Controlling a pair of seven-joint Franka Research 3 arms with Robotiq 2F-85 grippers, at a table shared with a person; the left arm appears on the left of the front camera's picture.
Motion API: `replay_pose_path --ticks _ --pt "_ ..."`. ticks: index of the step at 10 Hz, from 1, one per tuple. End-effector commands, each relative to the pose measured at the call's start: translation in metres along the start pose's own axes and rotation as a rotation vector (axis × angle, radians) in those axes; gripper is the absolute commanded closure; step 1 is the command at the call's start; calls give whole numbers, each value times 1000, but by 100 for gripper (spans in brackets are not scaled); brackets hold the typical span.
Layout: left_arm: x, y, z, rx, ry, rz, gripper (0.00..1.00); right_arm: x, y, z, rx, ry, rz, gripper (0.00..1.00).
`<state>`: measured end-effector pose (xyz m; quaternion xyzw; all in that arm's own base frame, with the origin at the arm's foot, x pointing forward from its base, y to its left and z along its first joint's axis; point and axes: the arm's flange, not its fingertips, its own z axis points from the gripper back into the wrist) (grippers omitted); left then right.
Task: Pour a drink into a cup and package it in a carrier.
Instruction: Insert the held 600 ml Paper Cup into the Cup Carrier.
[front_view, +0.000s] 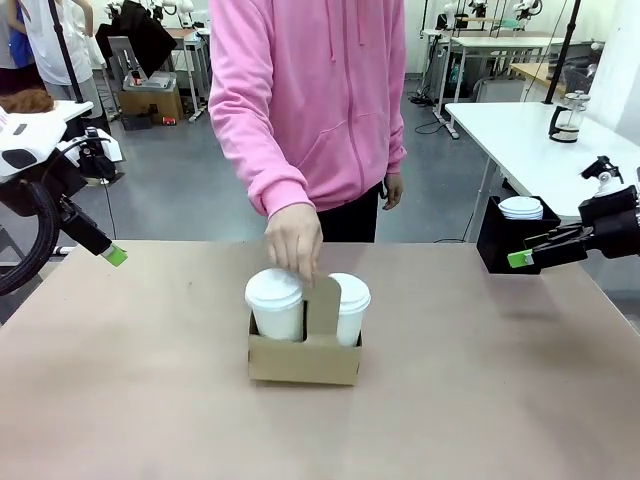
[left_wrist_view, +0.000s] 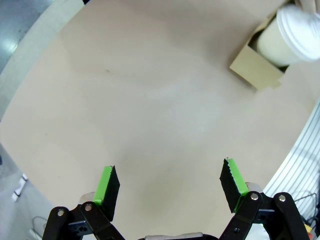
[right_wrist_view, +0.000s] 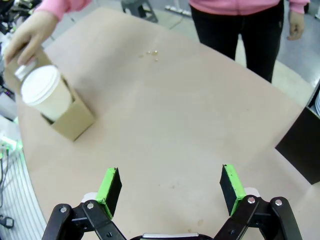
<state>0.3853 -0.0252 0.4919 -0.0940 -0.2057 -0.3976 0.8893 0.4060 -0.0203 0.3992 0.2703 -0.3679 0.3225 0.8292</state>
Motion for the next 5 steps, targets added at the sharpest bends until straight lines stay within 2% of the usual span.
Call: replay_pose_path --ticks 1,5 --pt "0 0 0 -1 -7 -4 0 1 0 0 12 -5 -1 0" --pt "0 0 0 -1 -7 -4 0 1 0 0 12 -5 -1 0"
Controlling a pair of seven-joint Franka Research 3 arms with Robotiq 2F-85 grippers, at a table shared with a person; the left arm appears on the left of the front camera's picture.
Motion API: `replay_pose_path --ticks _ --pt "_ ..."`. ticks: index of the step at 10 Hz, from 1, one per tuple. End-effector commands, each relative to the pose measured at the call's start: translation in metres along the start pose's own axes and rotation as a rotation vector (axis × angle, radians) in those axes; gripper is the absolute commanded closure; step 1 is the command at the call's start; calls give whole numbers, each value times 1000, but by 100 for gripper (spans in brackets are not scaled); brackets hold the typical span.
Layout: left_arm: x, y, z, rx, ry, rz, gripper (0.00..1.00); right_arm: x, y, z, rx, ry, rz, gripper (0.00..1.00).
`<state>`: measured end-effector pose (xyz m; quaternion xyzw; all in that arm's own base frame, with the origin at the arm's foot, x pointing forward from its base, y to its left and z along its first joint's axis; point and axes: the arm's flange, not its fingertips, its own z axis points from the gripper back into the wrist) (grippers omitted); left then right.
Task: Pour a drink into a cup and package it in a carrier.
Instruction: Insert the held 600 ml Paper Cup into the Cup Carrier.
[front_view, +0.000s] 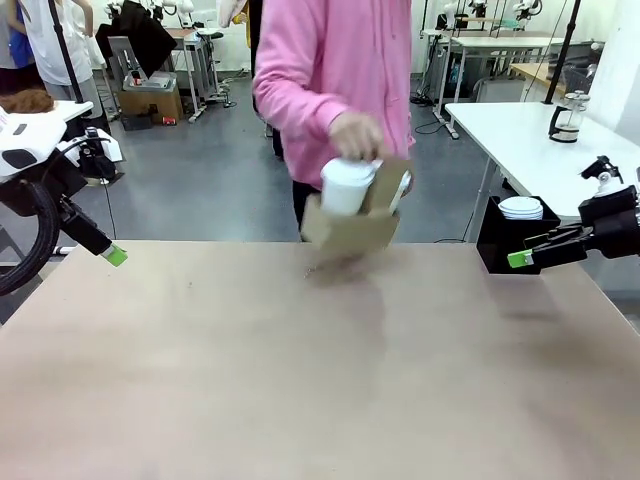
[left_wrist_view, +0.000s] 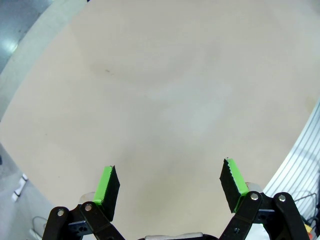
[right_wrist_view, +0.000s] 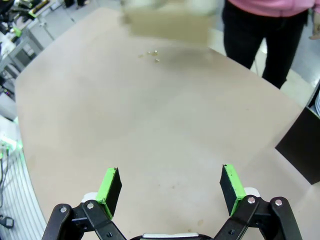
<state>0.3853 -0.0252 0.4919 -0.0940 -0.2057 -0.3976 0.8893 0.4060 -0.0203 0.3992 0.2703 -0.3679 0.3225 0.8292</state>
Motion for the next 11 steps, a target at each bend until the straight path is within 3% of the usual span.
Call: replay_pose_path --ticks 1,11 --pt "0 0 0 -1 -7 -4 0 1 0 0 12 -5 -1 0" --pt "0 0 0 -1 -7 -4 0 1 0 0 12 -5 -1 0"
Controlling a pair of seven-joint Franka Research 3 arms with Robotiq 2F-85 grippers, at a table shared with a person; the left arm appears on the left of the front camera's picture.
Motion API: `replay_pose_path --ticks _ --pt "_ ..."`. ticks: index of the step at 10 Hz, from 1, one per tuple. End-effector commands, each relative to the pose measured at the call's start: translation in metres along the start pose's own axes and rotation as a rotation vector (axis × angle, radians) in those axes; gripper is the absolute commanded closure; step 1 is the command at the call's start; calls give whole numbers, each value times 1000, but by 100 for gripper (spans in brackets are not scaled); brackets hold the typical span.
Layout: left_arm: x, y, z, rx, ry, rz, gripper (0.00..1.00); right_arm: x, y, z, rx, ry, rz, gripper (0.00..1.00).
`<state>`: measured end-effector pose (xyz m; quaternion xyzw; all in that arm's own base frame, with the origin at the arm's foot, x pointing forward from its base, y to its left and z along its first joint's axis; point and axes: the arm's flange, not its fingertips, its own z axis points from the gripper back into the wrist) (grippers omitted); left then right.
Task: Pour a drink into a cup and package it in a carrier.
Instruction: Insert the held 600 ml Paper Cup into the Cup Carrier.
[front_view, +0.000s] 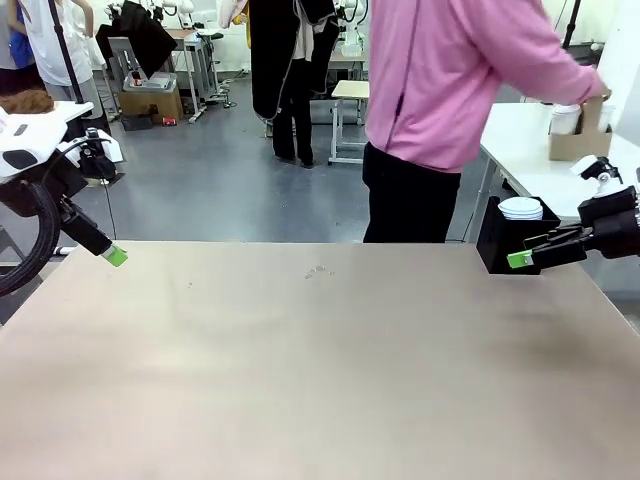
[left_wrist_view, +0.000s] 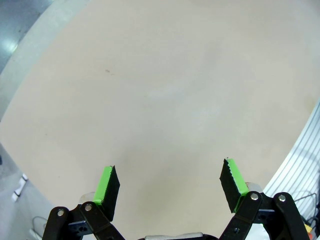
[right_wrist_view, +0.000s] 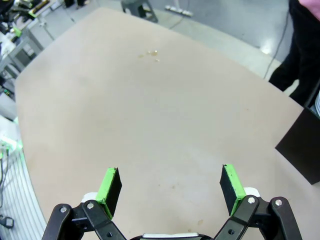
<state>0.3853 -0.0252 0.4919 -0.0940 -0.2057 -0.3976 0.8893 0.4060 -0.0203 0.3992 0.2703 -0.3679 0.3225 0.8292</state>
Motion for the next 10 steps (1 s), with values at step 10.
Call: replay_pose_path --ticks 10 --pt "0 0 0 -2 -7 -4 0 1 0 0 12 -5 -1 0"
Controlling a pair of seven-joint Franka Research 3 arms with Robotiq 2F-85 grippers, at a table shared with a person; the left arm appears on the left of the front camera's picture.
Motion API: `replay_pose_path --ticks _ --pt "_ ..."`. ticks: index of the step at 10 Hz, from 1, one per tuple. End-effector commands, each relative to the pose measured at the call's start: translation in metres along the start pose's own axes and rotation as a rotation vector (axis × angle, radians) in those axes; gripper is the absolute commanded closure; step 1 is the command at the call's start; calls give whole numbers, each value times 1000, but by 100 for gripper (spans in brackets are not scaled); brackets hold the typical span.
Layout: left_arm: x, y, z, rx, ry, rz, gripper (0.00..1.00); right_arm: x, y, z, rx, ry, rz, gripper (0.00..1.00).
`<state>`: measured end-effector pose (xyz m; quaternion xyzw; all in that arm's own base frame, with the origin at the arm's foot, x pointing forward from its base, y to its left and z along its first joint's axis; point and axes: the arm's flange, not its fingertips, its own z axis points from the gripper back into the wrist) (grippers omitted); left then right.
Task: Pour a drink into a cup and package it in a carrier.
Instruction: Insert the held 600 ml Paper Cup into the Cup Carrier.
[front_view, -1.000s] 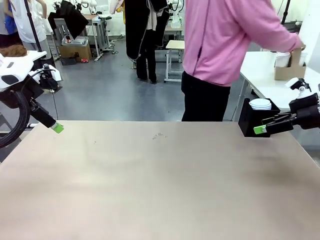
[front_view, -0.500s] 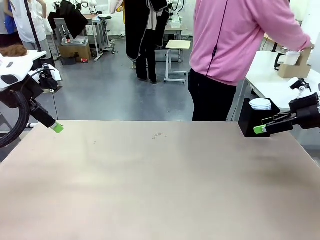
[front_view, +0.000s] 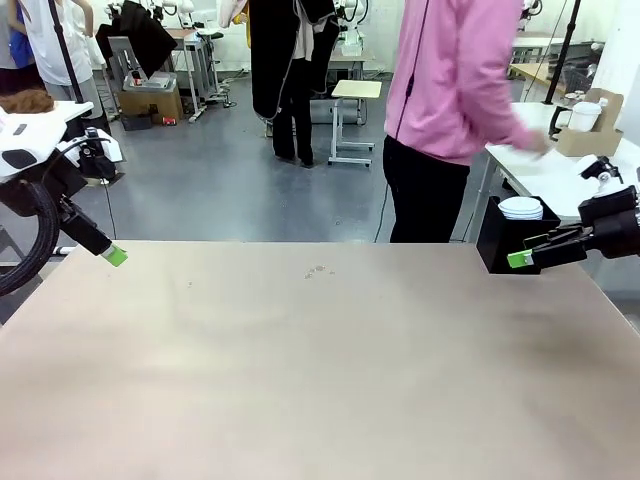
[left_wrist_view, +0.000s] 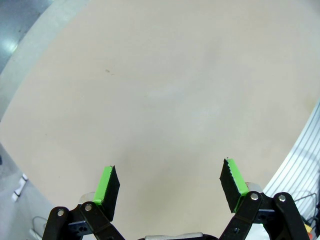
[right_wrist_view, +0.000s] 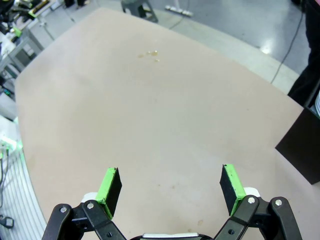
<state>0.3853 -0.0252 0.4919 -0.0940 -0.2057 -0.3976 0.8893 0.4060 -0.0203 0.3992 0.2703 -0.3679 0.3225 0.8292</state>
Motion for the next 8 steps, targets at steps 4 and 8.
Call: replay_pose_path --ticks 4,8 --pt "0 0 0 -1 -7 -4 0 1 0 0 12 -5 -1 0" --pt "0 0 0 -1 -7 -4 0 1 0 0 12 -5 -1 0"
